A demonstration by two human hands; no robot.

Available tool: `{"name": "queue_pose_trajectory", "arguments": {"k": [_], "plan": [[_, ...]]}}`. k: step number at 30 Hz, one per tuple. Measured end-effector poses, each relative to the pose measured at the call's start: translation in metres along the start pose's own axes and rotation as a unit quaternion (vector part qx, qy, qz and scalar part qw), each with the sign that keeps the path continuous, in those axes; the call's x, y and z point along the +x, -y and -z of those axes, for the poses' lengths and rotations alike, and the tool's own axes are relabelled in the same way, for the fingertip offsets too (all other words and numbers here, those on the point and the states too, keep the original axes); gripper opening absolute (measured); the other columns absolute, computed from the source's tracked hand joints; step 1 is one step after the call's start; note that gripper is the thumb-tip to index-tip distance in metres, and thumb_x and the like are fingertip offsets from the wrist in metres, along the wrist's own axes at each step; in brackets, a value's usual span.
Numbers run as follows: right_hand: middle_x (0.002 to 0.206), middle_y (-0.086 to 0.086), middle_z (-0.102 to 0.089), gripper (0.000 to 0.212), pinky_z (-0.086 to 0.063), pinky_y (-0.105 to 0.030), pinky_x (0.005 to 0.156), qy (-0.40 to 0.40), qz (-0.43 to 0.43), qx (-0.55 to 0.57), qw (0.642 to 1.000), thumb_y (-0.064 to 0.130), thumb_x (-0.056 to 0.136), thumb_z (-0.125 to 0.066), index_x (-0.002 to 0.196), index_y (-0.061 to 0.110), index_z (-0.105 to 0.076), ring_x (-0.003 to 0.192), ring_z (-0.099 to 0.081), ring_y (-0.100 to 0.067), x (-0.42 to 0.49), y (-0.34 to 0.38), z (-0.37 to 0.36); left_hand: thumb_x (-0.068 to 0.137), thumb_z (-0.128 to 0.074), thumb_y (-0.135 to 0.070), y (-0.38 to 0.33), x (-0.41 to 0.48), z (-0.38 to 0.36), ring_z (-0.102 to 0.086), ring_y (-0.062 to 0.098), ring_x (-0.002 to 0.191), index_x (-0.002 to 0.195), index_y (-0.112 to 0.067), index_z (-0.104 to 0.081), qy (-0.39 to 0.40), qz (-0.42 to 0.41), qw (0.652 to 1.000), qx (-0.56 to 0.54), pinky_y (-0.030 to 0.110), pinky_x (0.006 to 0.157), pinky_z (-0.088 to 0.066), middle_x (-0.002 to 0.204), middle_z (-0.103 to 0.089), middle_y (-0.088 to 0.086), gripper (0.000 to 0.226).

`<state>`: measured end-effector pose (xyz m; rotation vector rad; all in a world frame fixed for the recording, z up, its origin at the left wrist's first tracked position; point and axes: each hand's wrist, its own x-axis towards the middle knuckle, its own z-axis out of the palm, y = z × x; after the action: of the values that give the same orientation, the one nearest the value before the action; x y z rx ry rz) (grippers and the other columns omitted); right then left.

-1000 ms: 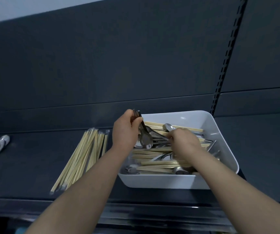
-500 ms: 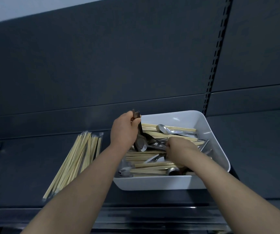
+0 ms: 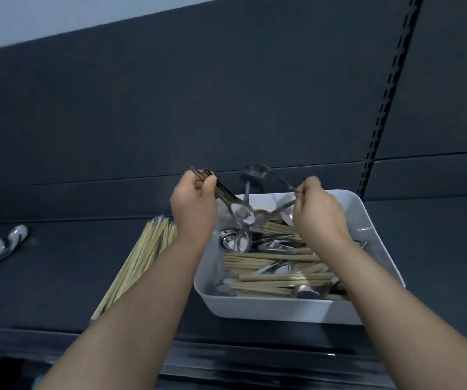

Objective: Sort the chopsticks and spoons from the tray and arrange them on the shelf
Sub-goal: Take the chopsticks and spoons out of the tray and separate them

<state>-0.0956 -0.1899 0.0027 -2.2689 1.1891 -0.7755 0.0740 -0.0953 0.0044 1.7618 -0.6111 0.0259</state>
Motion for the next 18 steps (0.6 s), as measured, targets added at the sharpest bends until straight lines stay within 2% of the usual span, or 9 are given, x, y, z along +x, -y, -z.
{"name": "queue_pose_trajectory", "arguments": {"k": [2, 5, 11, 14, 18], "plan": [[0.075, -0.008, -0.052, 0.006, -0.027, -0.035, 0.060, -0.059, 0.025, 0.001, 0.998, 0.014, 0.098, -0.034, 0.099, 0.013, -0.040, 0.070, -0.043, -0.031, 0.004, 0.016, 0.004, 0.082, -0.062, -0.033, 0.001, 0.009, 0.016, -0.067, 0.026, 0.069, 0.072, -0.024, -0.059, -0.024, 0.034, 0.998, -0.041, 0.047, 0.067, -0.059, 0.068, -0.065, -0.001, 0.014], [0.071, -0.008, -0.050, 0.012, -0.027, -0.036, 0.061, -0.124, 0.063, 0.004, 0.990, 0.012, 0.098, -0.036, 0.105, 0.008, -0.045, 0.066, -0.041, -0.031, 0.010, 0.045, 0.005, 0.091, -0.062, -0.017, 0.010, 0.019, 0.039, -0.062, 0.020, 0.064, 0.072, -0.024, -0.056, -0.049, 0.046, 0.995, -0.078, 0.031, 0.056, -0.054, 0.069, -0.061, 0.001, 0.021], [0.081, -0.009, -0.060, 0.010, -0.030, -0.034, 0.062, -0.066, 0.060, 0.075, 0.993, 0.013, 0.097, -0.037, 0.102, 0.011, -0.045, 0.072, -0.047, -0.030, -0.009, 0.104, -0.048, 0.095, -0.058, -0.013, 0.044, 0.034, 0.092, -0.060, 0.014, 0.059, 0.077, -0.012, -0.054, -0.078, 0.122, 0.978, -0.151, 0.021, 0.050, -0.051, 0.069, -0.060, 0.004, 0.018], [0.084, -0.011, -0.066, 0.006, -0.037, -0.036, 0.064, -0.046, 0.069, 0.092, 0.992, 0.013, 0.097, -0.037, 0.098, 0.014, -0.043, 0.078, -0.056, -0.033, -0.028, 0.136, -0.089, 0.095, -0.057, -0.012, 0.066, 0.043, 0.137, -0.059, 0.010, 0.057, 0.078, -0.011, -0.054, -0.097, 0.137, 0.974, -0.154, 0.023, 0.053, -0.052, 0.068, -0.061, 0.002, 0.018], [0.082, -0.009, -0.065, 0.007, -0.042, -0.037, 0.064, -0.010, 0.068, 0.106, 0.992, 0.013, 0.096, -0.038, 0.098, 0.013, -0.045, 0.077, -0.058, -0.031, -0.055, 0.188, -0.144, 0.095, -0.057, -0.012, 0.108, 0.057, 0.209, -0.062, 0.013, 0.069, 0.079, -0.011, -0.057, -0.135, 0.171, 0.961, -0.168, 0.025, 0.058, -0.056, 0.080, -0.063, 0.006, 0.016]]}}
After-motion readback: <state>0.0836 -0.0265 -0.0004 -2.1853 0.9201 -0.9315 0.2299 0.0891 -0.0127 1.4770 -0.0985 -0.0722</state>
